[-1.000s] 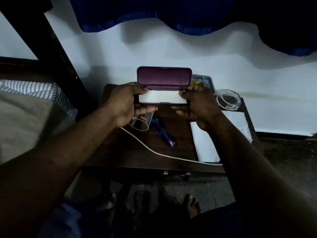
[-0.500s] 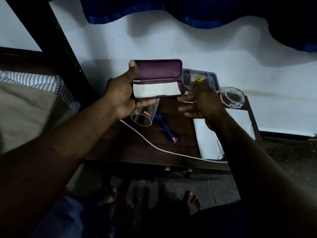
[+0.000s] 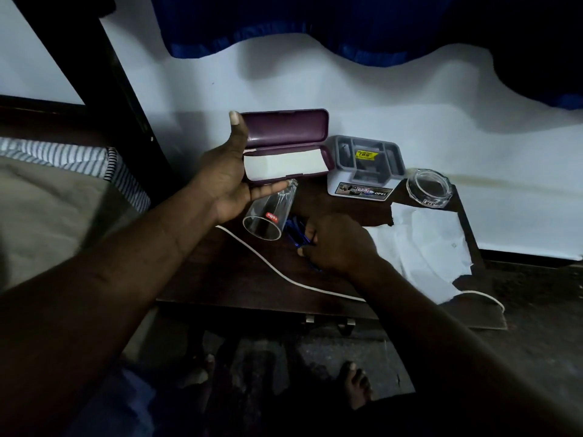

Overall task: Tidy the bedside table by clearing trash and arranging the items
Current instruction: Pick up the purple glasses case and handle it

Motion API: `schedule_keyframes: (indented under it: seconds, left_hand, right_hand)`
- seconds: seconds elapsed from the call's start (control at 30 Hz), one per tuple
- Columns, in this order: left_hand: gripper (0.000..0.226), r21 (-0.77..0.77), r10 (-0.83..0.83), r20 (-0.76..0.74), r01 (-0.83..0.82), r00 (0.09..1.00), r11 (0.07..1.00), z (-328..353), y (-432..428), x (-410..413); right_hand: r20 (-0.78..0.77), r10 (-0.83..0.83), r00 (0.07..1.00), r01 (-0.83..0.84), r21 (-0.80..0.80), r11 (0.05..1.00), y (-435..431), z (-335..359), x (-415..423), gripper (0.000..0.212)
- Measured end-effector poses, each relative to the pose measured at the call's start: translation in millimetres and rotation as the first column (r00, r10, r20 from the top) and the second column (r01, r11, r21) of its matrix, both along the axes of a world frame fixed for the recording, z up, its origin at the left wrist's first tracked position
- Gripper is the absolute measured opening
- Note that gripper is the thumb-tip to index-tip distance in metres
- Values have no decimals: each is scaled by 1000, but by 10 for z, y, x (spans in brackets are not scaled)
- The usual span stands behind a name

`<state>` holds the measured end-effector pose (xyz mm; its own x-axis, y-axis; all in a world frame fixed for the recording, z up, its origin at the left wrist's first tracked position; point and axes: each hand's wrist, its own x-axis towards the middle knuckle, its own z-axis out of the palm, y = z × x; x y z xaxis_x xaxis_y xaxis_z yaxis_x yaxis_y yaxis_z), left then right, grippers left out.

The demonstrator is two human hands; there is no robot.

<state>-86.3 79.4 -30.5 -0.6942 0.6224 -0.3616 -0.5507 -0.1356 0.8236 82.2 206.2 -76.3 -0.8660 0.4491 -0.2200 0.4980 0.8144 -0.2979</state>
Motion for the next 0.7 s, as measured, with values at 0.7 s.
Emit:
schedule_keyframes:
  seconds: [0.7]
  left_hand:
    - [66,15,-38,28,38,999,999,-3,-8,-54]
  right_hand:
    - [-464,49,885,-75,-38,996,500,698,183,15]
